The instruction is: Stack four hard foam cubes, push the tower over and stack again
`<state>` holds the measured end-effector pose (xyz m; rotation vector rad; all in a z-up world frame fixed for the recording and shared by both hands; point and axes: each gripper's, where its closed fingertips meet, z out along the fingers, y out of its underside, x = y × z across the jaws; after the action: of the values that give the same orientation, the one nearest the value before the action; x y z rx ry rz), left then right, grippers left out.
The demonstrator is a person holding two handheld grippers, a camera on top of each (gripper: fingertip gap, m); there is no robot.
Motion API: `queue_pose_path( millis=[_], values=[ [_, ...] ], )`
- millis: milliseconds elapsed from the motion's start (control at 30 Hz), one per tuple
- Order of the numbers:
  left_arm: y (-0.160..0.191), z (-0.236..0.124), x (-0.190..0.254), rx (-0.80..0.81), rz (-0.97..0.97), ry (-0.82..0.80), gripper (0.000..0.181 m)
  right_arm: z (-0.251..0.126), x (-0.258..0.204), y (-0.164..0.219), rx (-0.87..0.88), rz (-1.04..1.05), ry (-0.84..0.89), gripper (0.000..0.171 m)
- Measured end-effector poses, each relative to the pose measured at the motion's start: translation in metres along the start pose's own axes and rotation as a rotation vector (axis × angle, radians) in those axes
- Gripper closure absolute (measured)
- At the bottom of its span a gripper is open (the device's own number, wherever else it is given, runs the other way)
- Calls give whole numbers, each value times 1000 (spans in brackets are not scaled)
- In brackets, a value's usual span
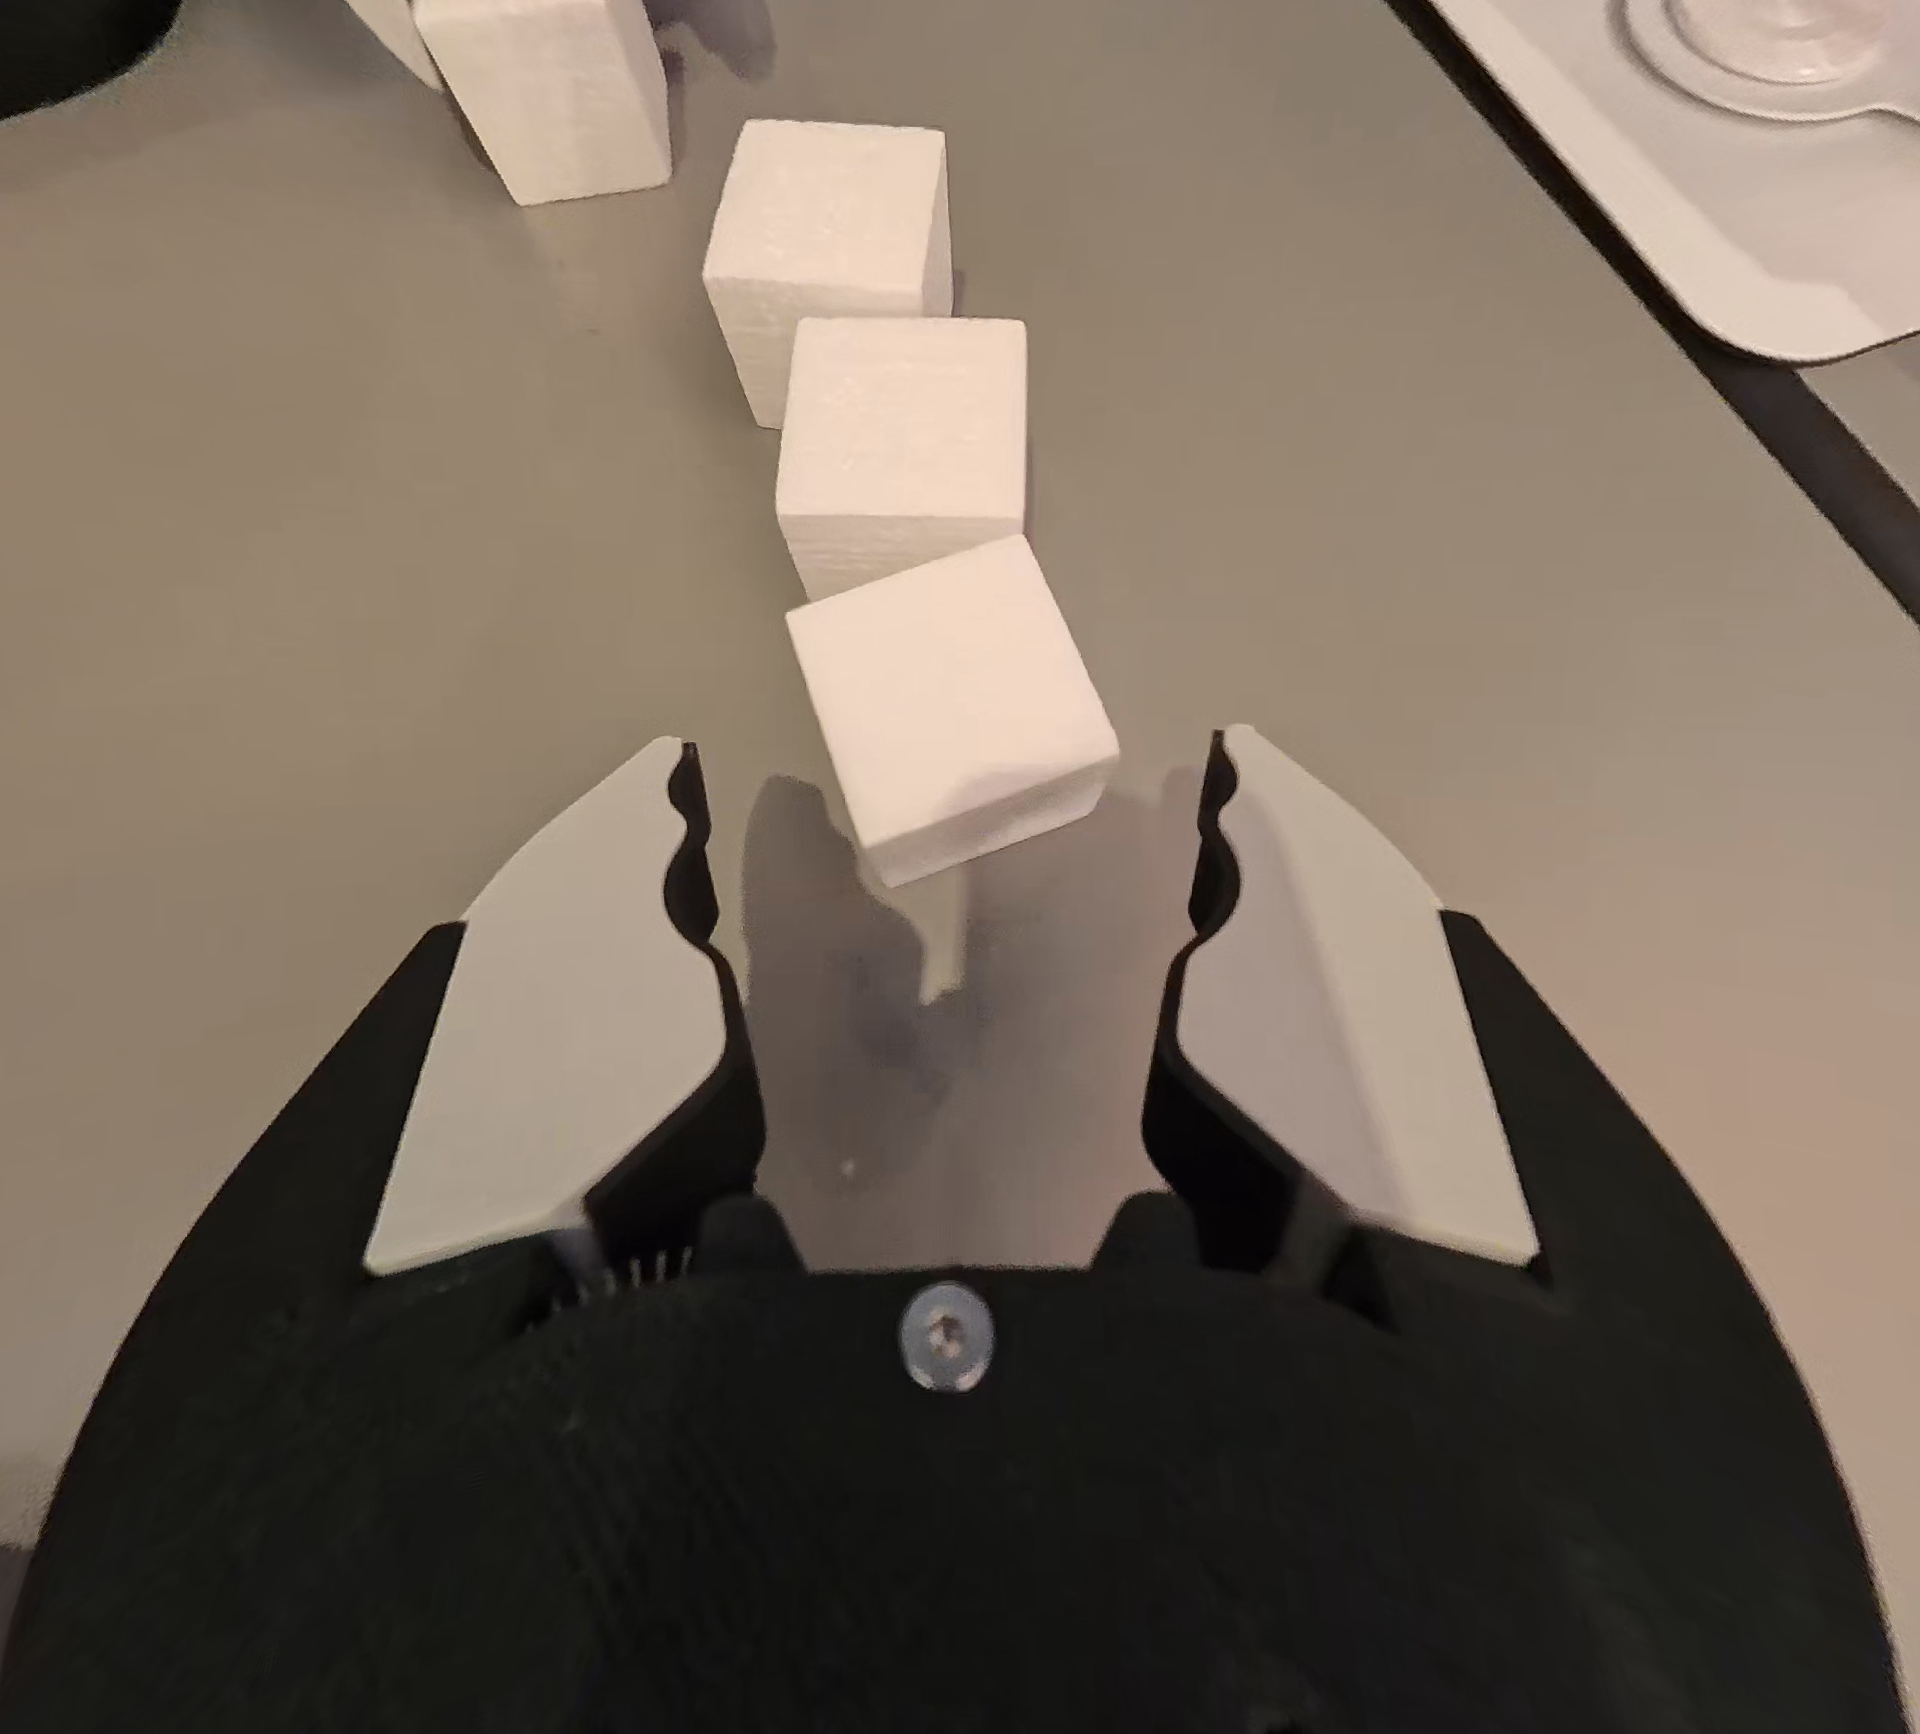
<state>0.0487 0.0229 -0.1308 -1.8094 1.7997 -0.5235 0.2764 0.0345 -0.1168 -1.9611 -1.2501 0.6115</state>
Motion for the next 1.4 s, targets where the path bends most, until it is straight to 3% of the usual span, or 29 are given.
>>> queue_pose_path(
  millis=[100,200,300,400,533,633,733,833,1067,1400],
  values=[
    [5,9,2,-30,12,22,105,13,0,9,-59,-7,-7,83],
    [3,10,7,-40,7,55,115,16,2,17,-95,-7,-6,110],
    [1,-3,2,-36,-3,20,115,0,6,15,-63,31,15,111],
    [-11,-26,-6,22,0,-54,115,-23,8,-3,26,82,35,111],
    [-28,-51,-13,67,12,-144,115,-36,5,-54,112,162,79,111],
    [-34,-58,-13,67,11,-167,115,-19,1,-95,128,202,148,111],
    [-40,-63,-18,97,-24,-182,115,13,-6,-113,85,226,205,111],
    [-46,-68,-20,150,-55,-172,115,36,-6,-112,-1,212,281,111],
    [-41,-70,-21,128,-47,-174,115,63,-22,-110,-53,278,264,111],
    [-40,-71,-22,128,-42,-176,115,72,-22,-100,-112,261,285,110]
  ],
)
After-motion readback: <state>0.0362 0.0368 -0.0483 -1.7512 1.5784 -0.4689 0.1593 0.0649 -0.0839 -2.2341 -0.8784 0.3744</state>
